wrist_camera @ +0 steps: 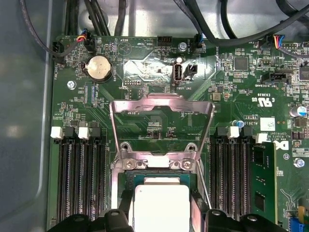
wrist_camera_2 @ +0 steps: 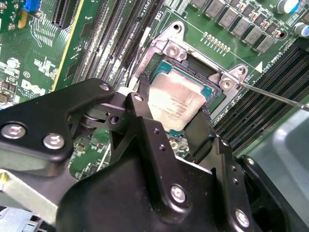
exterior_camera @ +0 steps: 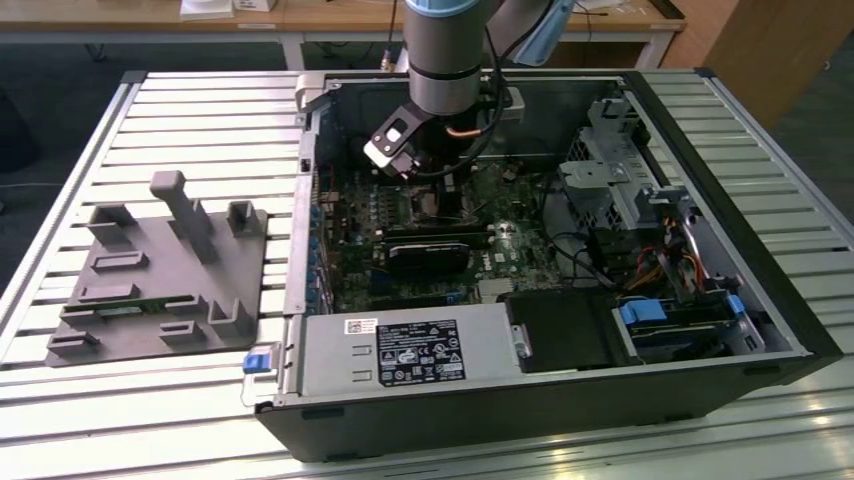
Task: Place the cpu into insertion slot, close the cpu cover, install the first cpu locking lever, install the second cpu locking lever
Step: 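Place the cpu into insertion slot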
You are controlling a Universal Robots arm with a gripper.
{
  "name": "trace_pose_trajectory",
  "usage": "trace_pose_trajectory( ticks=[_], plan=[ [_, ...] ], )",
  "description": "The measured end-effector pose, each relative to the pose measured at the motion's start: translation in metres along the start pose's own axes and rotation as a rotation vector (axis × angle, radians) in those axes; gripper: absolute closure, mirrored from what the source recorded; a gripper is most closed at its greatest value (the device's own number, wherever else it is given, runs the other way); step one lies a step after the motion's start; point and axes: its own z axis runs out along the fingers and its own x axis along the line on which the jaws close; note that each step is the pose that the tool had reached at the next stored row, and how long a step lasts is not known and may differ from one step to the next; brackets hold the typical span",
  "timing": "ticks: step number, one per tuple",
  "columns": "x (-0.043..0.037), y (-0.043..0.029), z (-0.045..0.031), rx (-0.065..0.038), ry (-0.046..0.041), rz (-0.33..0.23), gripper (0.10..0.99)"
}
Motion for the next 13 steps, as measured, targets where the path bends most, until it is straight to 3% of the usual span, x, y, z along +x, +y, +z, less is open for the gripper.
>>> trace_pose_trajectory(
  ticks=[4,5,13],
  plan=[
    [0.0006,0.0001,0.0002,0.0,0.0007,0.0,0.529],
    [0.0007,0.0001,0.0001,0.0,0.0003,0.0,0.467],
    [0.0053,0.0003,0.0003,0.0,0.0006,-0.002,0.467]
  ],
)
